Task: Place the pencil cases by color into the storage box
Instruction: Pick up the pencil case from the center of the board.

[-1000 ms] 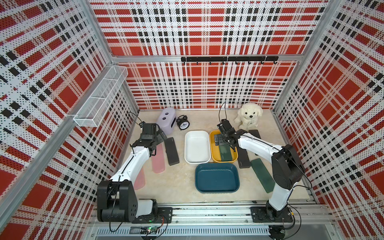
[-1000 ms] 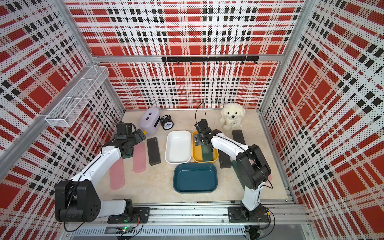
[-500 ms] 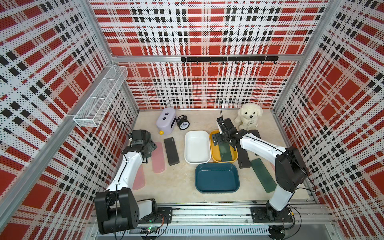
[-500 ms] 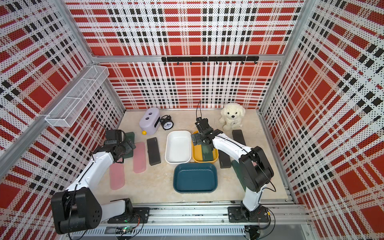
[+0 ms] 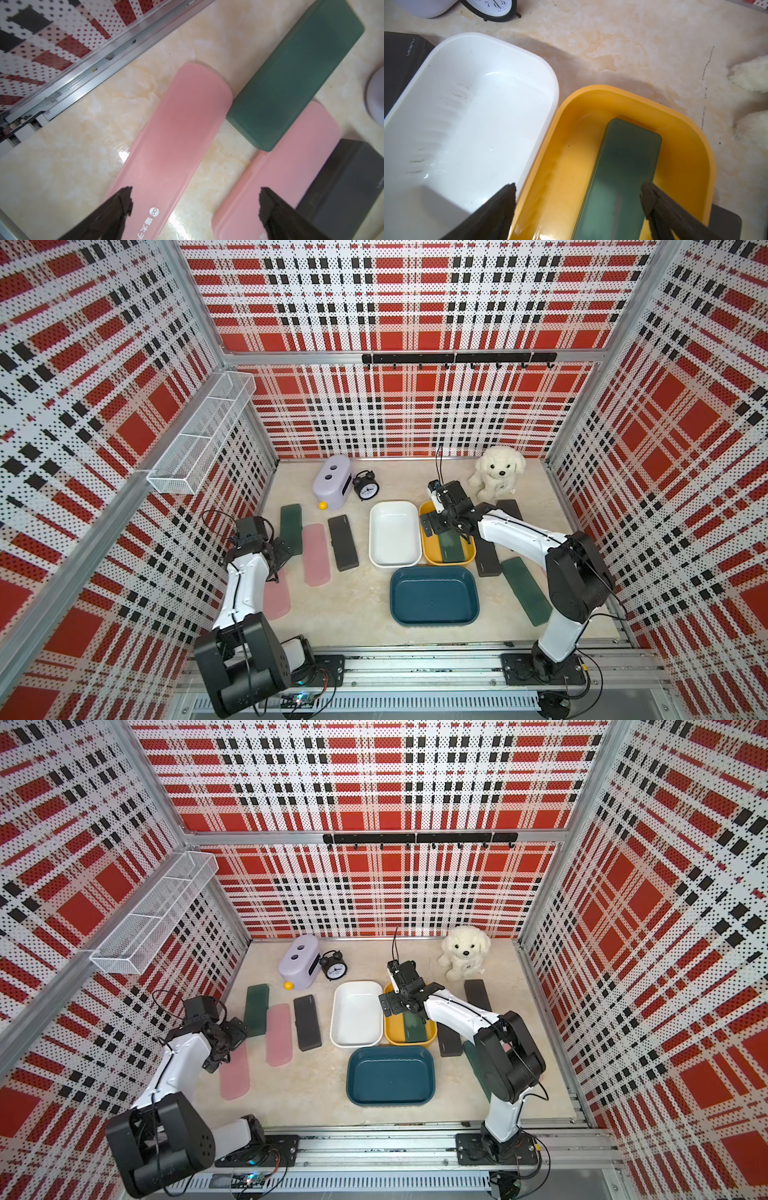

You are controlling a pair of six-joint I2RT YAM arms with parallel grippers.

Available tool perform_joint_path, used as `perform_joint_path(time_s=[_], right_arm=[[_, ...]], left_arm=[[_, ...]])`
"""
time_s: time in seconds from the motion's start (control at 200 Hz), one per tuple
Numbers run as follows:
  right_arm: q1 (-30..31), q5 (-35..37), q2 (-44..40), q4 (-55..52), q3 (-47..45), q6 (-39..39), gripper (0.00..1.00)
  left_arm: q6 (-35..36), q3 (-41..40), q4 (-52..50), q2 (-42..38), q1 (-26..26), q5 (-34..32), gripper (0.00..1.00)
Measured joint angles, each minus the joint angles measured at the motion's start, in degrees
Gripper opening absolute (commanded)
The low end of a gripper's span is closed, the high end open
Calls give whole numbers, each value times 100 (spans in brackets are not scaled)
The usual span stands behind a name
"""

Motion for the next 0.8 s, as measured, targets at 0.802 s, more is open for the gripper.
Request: perform_joint_path(time_s=[0.802], right_arm=[[-2, 9, 37, 20, -155, 37, 100]], left_arm=[[-452, 81, 621, 1257, -2485, -442, 99]])
